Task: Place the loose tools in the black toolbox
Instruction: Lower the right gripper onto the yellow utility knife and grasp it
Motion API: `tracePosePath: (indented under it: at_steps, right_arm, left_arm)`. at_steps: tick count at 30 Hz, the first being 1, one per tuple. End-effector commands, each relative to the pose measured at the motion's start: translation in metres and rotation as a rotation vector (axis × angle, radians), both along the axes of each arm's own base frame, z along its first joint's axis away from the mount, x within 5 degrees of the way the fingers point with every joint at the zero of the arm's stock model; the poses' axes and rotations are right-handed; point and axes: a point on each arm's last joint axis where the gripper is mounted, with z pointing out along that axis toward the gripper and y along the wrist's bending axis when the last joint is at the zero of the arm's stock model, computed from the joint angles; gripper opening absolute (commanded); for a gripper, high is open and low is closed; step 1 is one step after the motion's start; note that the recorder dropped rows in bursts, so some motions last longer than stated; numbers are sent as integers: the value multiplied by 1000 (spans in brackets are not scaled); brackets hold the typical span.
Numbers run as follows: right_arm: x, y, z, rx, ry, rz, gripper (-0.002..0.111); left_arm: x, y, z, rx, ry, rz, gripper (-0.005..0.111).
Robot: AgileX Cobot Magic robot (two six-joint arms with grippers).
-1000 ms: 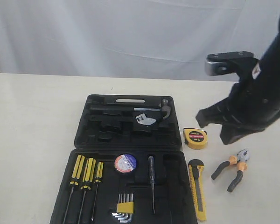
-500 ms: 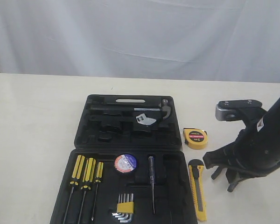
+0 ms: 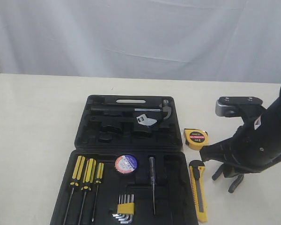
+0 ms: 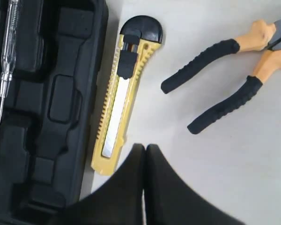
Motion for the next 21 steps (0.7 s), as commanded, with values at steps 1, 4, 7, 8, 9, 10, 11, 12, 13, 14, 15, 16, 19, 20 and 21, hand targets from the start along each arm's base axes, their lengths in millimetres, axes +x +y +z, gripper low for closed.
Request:
tracePosePath:
  at_steps: [1,4,7,8,9,10,11,12,13,14,15,16,19,20,21]
  right_arm:
    - [12,-3,-13,-9,10,15,0]
    - [23,-4,-25,-10,48,34,0]
    - [36,-5,-34,-9,70,39,0]
    - [40,-5,-37,-7,74,39,0]
    - [44,-6,-39,-6,77,39,0]
    - [47,-6,-40,-6,78,41,0]
    - [50,-5,-41,-6,78,43,0]
    - [51,-4,-42,-3,82,45,1]
    - [53,-3,-41,-4,77,51,5]
    - [54,1,-41,2,75,57,11]
    - [55,2,-40,6,66,62,18]
    - [56,6,-40,6,60,71,26]
    - [58,15,-41,4,47,92,42]
    - [58,18,-42,5,48,94,43]
    - [59,20,-43,6,47,95,44]
  left_arm:
    - [0,0,0,-5,-5,-3,0]
    - [0,0,0,-5,-5,-3,0]
    - [0,0,0,-5,-5,-3,0]
    - [0,0,0,-5,-5,-3,0]
    - [0,0,0,-5,-5,-3,0]
    - [0,0,0,-5,-5,-3,0]
    - [0,0,0,-5,-5,-3,0]
    - [0,0,0,-5,-5,-3,0]
    - [0,0,0,-5,-5,-3,0]
    - [0,0,0,-5,-5,-3,0]
    - [0,0,0,-5,-5,-3,0]
    - [0,0,0,-5,-5,-3,0]
    - [0,0,0,-5,-5,-3,0]
    - [0,0,0,-5,-5,-3,0]
    - [0,0,0,-5,-5,-3,0]
